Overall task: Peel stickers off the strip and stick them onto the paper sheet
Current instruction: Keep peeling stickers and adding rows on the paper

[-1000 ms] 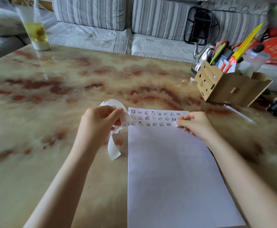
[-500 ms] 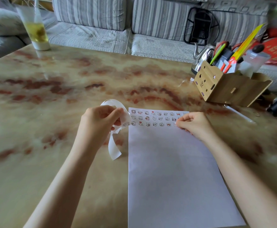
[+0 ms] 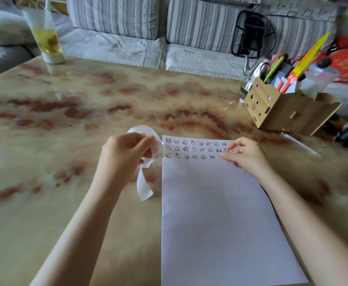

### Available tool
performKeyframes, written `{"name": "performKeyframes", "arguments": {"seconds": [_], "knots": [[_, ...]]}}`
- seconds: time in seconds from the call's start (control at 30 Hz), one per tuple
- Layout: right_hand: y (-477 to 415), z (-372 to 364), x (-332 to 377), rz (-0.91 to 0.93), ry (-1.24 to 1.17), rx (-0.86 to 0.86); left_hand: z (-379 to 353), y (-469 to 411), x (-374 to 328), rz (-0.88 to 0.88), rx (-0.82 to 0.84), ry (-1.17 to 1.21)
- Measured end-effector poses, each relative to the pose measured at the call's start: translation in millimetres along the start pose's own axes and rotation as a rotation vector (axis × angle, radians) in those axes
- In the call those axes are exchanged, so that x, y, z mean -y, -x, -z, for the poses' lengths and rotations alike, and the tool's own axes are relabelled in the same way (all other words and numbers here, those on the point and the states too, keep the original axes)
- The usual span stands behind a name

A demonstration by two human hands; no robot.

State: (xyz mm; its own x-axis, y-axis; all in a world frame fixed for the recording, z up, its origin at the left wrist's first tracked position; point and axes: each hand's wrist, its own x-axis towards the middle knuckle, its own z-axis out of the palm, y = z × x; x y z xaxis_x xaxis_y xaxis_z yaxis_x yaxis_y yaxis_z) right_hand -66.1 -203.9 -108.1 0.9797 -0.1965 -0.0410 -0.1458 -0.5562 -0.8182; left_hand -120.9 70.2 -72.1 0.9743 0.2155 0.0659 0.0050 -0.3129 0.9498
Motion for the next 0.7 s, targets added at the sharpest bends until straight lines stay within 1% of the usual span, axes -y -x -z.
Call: {"name": "performKeyframes", "arguments": {"seconds": [0.2, 0.43, 0.6, 0.7], "knots": [[-4.0, -0.9, -6.7, 0.018, 0.004, -0.044, 0.4, -0.1, 0.2, 0.002, 0.002, 0.007], [-0.7, 0.7, -3.4, 0.030, 0.015, 0.013, 0.8, 0.8, -0.5, -0.002, 0.001, 0.006], [1.1, 1.5, -4.2, 0.037, -0.017, 0.009, 0.3, 0.7, 0.0, -0.001, 0.002, 0.009], [0.7, 1.5, -5.2, 0.037, 0.010, 0.020, 0.2, 0.5, 0.4, -0.004, 0.007, 0.006]]}}
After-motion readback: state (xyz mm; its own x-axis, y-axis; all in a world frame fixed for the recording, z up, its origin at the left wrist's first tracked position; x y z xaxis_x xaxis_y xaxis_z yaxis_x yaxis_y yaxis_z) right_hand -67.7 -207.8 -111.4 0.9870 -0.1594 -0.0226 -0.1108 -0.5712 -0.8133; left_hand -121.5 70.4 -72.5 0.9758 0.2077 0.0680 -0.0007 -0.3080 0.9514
